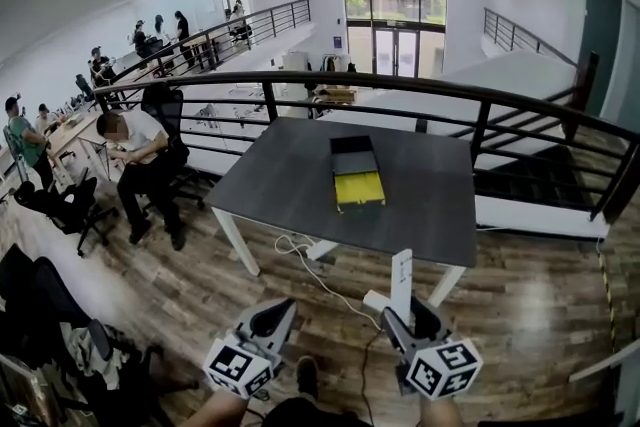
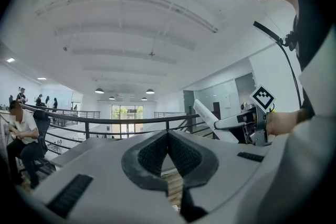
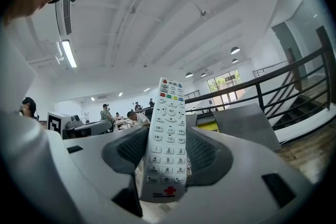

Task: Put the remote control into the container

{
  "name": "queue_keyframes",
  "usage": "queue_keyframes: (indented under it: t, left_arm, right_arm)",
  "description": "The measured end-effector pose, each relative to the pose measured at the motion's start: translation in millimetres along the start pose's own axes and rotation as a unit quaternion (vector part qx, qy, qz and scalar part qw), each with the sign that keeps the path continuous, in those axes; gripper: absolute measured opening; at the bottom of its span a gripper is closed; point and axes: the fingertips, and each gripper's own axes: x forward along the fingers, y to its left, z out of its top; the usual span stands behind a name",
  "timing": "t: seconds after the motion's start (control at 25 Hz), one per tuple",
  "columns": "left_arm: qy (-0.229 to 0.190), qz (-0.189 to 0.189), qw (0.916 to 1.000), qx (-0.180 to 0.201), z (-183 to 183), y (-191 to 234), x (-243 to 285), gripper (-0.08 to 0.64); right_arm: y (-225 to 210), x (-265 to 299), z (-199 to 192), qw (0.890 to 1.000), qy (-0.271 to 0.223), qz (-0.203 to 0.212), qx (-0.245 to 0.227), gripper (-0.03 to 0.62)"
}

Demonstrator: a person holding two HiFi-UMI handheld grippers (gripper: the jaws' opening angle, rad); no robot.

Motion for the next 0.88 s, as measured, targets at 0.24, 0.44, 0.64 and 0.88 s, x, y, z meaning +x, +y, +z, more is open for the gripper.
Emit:
queue_keyframes:
  t: [0.24,0.44,0.64,0.88]
  left_arm:
    - [-0.011,-0.006,0.9999,-0.007,-1,44,36,0.005]
    - [-0.019,-0.022,0.9995,-0.009,1,84,72,0.005]
    - [-0.022,-0.036,0.999,-0.016,2,127,103,0.005]
    - [-0.021,-0.052,0.9982,-0.02,-2,180,133,0.005]
  right_arm:
    - [-13,44,12,1.0,0.002,-0.013,-0.011,0.23]
    - [-27,90,25,0.999,0.0,-0.028,-0.015,0.23]
    - [-36,138,39,0.999,-0.001,-0.042,-0.018,0.23]
    - [-39,194,49,0.998,0.005,-0.053,-0.024,0.23]
